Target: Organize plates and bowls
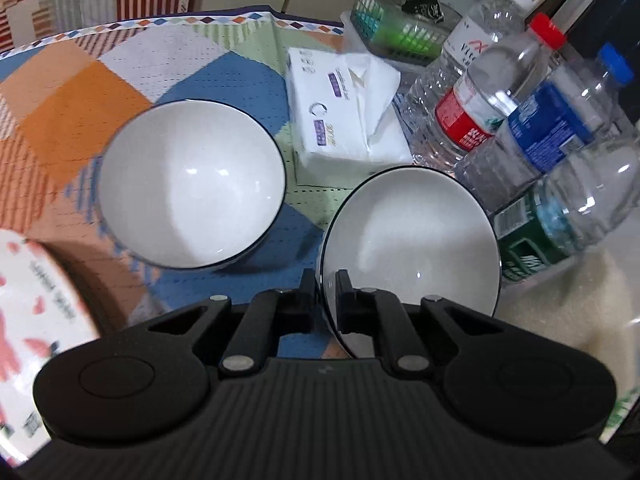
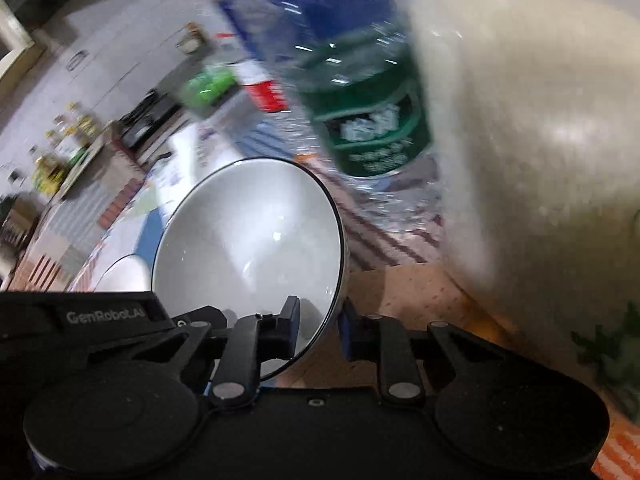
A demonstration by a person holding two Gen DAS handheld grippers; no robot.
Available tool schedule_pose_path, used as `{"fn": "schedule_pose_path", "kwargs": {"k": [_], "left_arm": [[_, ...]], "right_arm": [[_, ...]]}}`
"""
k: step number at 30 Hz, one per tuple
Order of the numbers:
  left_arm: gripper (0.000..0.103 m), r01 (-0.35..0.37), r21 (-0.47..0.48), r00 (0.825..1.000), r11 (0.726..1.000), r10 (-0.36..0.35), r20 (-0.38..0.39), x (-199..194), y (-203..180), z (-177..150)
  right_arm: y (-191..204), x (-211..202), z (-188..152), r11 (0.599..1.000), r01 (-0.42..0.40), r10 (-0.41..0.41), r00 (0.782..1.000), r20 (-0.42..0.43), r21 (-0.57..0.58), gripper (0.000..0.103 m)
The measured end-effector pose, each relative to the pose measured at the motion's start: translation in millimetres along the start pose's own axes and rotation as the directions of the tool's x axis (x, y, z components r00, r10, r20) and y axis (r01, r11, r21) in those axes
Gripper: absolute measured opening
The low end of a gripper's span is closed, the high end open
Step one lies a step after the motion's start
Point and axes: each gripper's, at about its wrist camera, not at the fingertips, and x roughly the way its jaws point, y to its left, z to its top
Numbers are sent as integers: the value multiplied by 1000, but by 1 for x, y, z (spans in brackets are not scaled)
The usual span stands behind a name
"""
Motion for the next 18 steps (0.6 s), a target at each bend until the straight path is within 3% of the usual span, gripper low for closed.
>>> {"fn": "schedule_pose_path", "kwargs": {"k": [10, 18], "left_arm": [[9, 2, -29, 999, 1000, -3, -32, -78, 3, -12], [9, -34, 8, 998, 999, 35, -49, -125, 4, -44]], "right_arm": [[4, -56, 11, 987, -155, 150, 984, -96, -43, 23], [-2, -105, -7, 966, -241, 225, 963, -151, -96, 23]]}}
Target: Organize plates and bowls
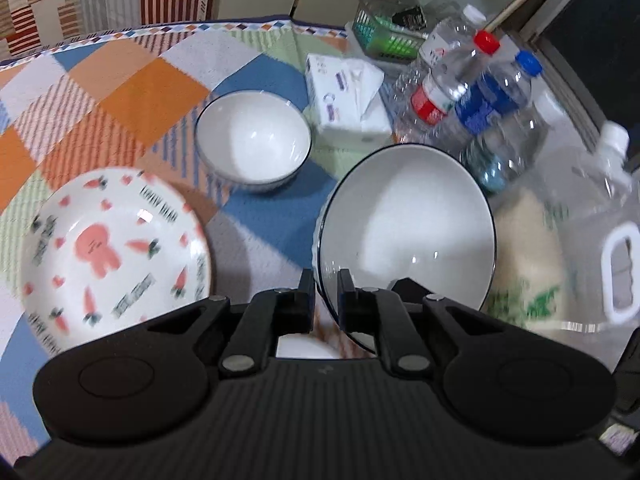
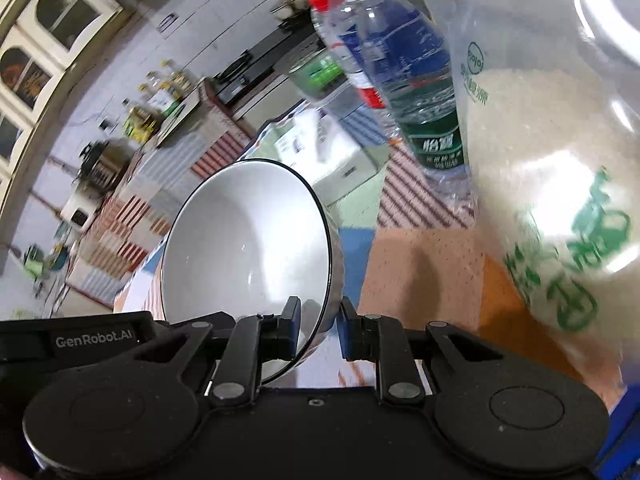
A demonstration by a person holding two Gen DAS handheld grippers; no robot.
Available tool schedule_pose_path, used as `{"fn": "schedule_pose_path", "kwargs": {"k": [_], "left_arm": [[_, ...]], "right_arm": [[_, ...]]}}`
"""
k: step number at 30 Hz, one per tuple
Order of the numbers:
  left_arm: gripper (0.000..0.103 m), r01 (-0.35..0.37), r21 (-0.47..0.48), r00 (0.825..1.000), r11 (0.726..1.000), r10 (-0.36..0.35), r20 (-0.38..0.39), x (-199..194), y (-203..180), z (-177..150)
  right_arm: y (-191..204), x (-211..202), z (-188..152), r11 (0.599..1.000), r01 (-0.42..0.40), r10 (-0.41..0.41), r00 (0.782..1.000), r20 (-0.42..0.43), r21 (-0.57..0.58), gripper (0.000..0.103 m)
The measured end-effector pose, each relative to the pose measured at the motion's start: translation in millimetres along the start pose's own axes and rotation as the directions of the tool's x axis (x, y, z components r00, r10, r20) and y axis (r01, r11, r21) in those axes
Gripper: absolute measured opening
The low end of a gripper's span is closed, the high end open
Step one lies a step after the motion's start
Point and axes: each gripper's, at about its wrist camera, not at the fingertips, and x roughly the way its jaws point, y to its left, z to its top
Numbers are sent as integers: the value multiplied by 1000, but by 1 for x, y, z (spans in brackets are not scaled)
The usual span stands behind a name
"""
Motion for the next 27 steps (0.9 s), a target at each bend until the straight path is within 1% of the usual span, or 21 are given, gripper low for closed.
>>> {"fn": "schedule_pose_path", "kwargs": {"k": [2, 4, 10, 13, 18, 21, 27], "left_arm": [[9, -13, 3, 1000, 1000, 13, -8, -9, 3, -11], [9, -27, 6, 999, 1000, 27, -17, -16, 6, -21], [10, -34, -15, 998, 999, 34, -46, -33, 23, -52], [10, -41, -16, 998, 999, 40, -48, -37, 29, -65], [10, -32, -37, 995, 999, 29, -92, -31, 41, -76], [10, -25, -60, 992, 998, 17, -124, -23, 49, -82], [10, -32, -97, 983, 995, 14, -182, -6, 57, -91]], "right_arm": [[1, -15, -13, 1000, -5, 5, 1000, -10, -25, 23], [6, -21, -20, 999, -13, 12, 1000, -19, -44, 23], [14, -32, -44, 997, -39, 33, 997, -76, -74, 23], [18, -34, -55, 994, -43, 33, 994, -103, -98, 23], [19, -34, -72, 992, -33, 16, 990, -139, -122, 23], [19, -31, -78, 991, -21, 0, 988, -155, -133, 23], [15, -19, -88, 989, 4, -35, 978, -204, -149, 23]]}}
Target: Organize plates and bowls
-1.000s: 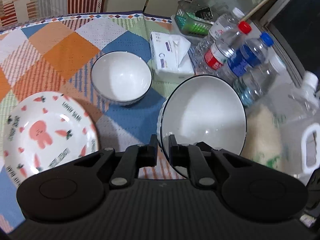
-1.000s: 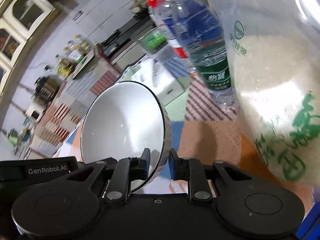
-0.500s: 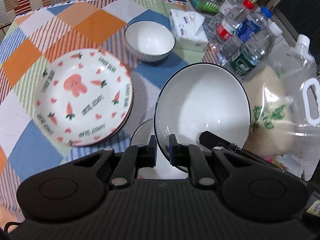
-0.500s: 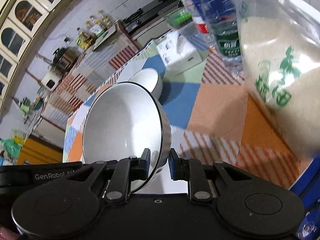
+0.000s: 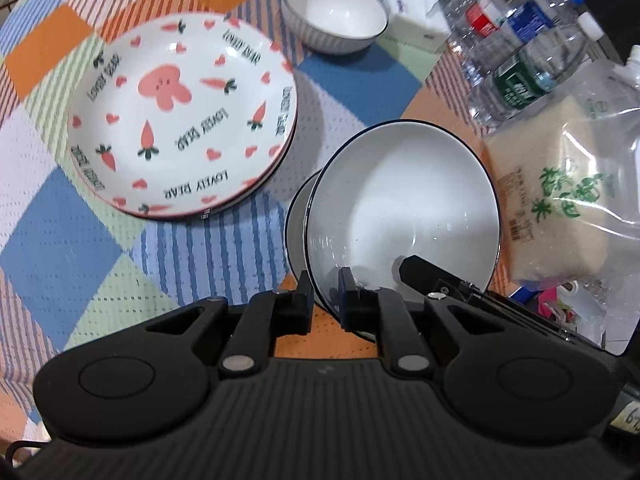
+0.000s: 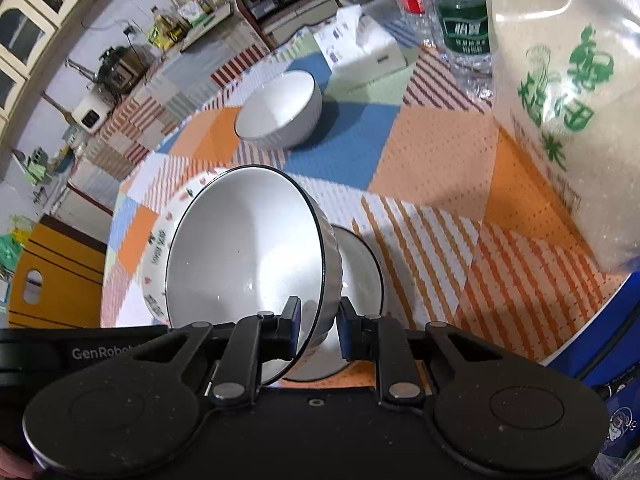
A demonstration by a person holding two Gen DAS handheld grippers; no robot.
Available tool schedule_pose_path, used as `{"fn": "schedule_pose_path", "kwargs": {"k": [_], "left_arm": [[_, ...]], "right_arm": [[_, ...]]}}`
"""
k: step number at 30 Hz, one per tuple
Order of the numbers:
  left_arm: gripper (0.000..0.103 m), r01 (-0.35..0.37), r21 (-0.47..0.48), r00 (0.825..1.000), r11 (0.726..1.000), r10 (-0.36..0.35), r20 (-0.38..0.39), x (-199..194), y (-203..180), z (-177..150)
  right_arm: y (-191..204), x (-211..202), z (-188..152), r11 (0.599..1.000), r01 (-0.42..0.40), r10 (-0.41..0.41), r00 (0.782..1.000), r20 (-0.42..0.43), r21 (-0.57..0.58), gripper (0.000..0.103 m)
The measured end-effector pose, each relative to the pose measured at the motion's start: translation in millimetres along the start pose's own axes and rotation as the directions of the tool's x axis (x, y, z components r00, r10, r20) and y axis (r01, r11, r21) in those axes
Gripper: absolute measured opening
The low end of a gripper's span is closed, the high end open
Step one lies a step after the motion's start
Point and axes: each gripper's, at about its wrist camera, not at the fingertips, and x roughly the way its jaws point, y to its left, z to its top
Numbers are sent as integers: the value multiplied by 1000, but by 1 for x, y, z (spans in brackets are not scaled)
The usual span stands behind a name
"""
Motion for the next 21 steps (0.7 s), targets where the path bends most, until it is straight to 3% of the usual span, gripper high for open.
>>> {"fn": "schedule_pose_path", "kwargs": {"k": [4, 10, 15, 21], "left_arm": [[11, 23, -45, 998, 999, -26, -53, 13, 7, 1], [12, 27, -57, 997, 998, -31, -65, 19, 7, 3], [12, 10, -48, 998, 999, -13, -58, 18, 6, 4], [13, 35, -85, 995, 996, -43, -87, 20, 9, 2]], "right_arm": [[-2, 7, -4, 1000, 26, -26, 999, -20, -14, 23], [3, 8, -8, 995, 71, -71, 997, -6, -73, 23], [21, 7, -15, 966, 165, -157, 986, 55, -197, 23], [30, 7, -19, 929, 230, -215, 973, 83, -291, 23]]}}
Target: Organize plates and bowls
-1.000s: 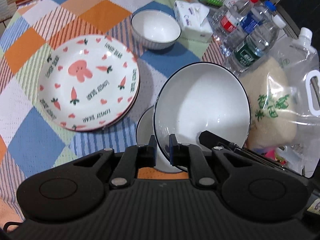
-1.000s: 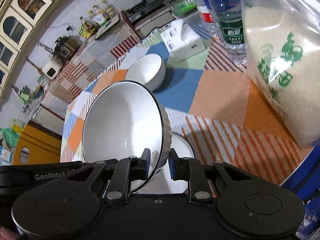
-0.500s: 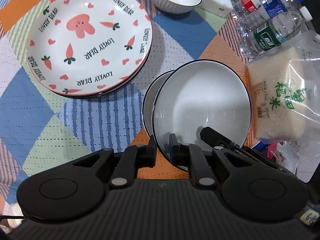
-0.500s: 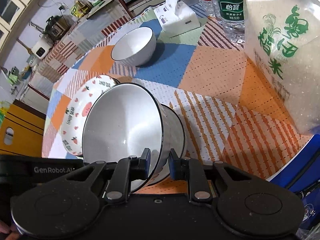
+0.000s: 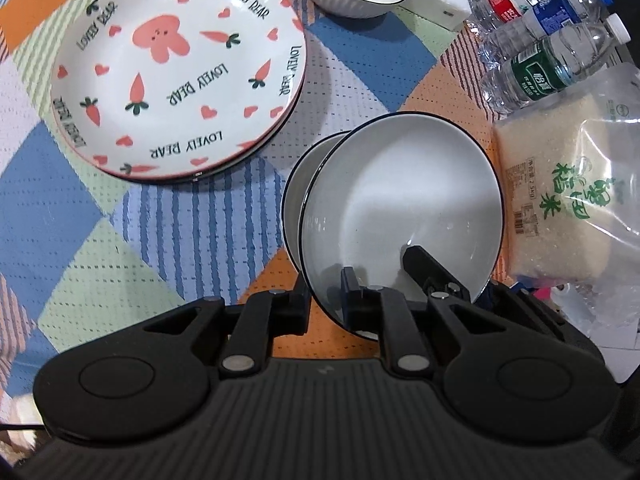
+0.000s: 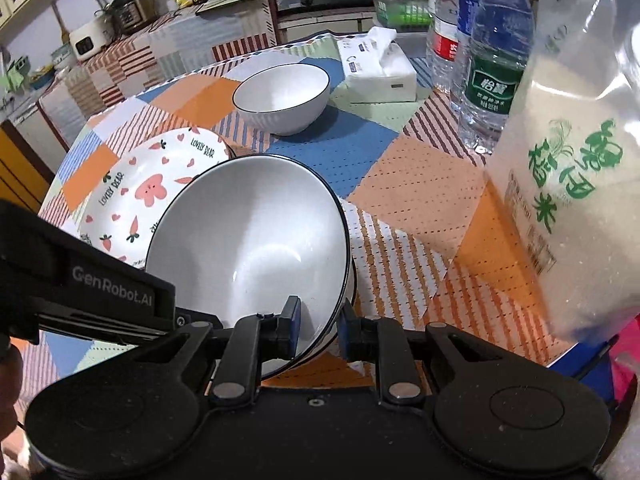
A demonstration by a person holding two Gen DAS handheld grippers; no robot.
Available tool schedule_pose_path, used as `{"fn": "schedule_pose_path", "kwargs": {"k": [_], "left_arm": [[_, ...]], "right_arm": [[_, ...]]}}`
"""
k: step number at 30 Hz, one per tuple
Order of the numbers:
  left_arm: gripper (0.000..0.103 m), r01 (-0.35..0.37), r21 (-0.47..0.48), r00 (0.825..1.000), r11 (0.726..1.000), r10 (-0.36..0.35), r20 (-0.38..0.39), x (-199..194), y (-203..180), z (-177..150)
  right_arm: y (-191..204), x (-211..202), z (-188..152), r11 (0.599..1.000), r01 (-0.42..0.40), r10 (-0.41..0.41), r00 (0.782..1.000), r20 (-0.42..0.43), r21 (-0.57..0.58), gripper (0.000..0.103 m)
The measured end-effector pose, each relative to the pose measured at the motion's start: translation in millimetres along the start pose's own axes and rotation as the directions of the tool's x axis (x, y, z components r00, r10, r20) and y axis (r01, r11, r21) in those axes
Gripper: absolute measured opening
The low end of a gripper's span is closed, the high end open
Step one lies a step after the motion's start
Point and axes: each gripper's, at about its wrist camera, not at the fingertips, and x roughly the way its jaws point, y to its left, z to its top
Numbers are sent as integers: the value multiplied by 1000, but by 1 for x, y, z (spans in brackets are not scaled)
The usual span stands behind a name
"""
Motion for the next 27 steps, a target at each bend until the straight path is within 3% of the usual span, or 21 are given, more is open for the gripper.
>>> {"fn": "schedule_pose_path", "kwargs": {"k": [14, 20, 27], "left_arm": [[14, 46, -46, 997, 998, -48, -53, 8, 3, -2], [19, 11, 2, 999, 1000, -11, -35, 5, 3, -1], [23, 22, 3, 999, 1000, -22, -32, 7, 6, 0]], "right_arm": [[12, -1, -7, 987, 83, -81, 997, 19, -138, 24], [8, 1, -4, 988, 55, -52, 998, 20, -146, 29], [-1, 5, 1, 989, 0, 5, 999, 34, -150, 29]]}}
